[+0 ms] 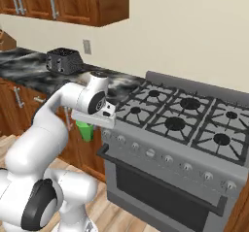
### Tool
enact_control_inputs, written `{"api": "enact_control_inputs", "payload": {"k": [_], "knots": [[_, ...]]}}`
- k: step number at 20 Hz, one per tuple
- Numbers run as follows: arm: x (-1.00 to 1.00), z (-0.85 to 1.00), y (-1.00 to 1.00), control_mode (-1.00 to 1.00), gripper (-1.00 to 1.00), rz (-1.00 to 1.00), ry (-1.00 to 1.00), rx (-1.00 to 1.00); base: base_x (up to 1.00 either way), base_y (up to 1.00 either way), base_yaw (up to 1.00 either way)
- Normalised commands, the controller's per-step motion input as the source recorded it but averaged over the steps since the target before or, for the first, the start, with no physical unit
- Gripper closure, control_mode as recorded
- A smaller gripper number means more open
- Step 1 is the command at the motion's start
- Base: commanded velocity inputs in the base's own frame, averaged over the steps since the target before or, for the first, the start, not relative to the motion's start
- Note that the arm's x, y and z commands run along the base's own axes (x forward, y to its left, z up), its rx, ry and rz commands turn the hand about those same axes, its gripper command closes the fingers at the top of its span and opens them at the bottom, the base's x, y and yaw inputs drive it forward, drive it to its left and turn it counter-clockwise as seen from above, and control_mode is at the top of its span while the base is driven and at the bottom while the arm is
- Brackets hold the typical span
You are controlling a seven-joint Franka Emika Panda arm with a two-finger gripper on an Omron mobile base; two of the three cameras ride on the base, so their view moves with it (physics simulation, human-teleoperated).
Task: Pick the cup and bowl from the counter and place them on the counter next to the sink.
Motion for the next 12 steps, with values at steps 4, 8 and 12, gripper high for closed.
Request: {"api": "enact_control_inputs", "payload": {"k": [4,8,12], "knots": [[0.0,0.0,0.0,1.0,1.0,0.0,0.0,0.0,-0.38,0.0,0.62],[0.0,0.0,0.0,1.0,1.0,0.0,0.0,0.0,-0.01,-0.01,0.6],[0.0,0.0,0.0,1.0,1.0,0.0,0.0,0.0,0.0,0.0,0.6]]}}
